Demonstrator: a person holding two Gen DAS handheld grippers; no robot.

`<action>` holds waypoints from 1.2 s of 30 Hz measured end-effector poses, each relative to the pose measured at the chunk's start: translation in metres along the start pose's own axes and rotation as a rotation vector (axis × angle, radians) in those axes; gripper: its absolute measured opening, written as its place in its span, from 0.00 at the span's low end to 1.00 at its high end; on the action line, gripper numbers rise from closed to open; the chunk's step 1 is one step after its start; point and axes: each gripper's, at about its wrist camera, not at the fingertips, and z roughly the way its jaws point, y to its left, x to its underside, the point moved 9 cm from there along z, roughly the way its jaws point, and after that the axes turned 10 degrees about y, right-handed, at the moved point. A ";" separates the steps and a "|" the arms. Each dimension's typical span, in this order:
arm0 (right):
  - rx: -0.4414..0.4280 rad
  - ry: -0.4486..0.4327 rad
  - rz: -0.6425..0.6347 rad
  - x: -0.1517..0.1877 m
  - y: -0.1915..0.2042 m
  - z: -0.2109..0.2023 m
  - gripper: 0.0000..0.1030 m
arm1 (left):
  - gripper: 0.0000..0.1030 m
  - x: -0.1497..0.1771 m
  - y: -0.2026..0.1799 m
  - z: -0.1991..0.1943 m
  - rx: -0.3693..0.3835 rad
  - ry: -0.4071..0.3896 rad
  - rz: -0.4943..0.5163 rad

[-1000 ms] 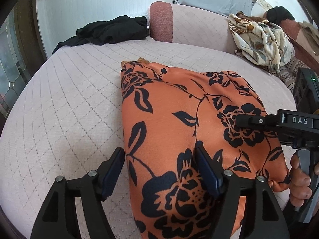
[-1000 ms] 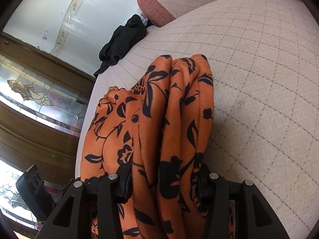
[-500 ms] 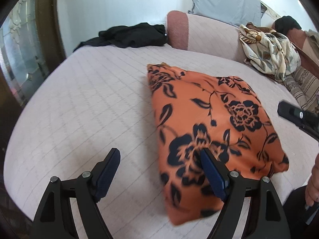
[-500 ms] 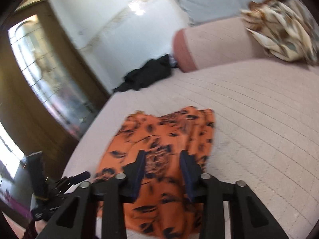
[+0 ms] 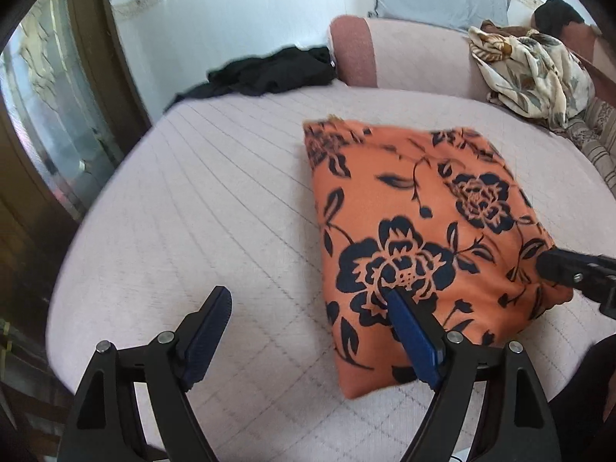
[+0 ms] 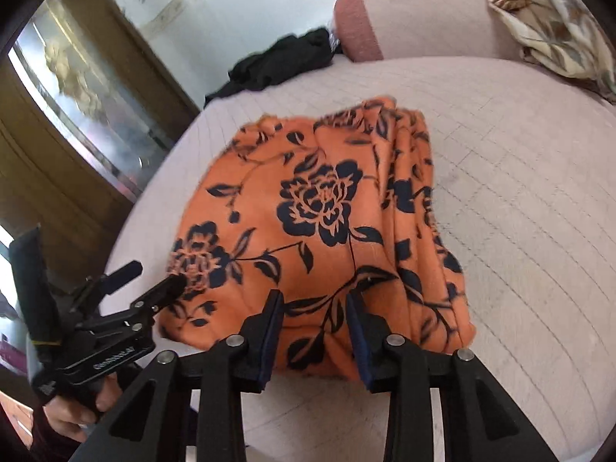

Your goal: Fold small clothes

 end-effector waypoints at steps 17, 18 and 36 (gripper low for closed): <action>0.157 -0.244 -0.117 0.007 0.065 -0.151 0.36 | 0.93 -0.035 0.025 -0.174 -0.152 -0.303 -0.114; 0.160 -0.252 -0.125 0.008 0.069 -0.157 0.36 | 0.93 -0.035 0.025 -0.180 -0.159 -0.309 -0.118; 0.212 -0.378 -0.220 0.015 0.119 -0.233 0.45 | 0.93 -0.033 0.043 -0.280 -0.198 -0.435 -0.183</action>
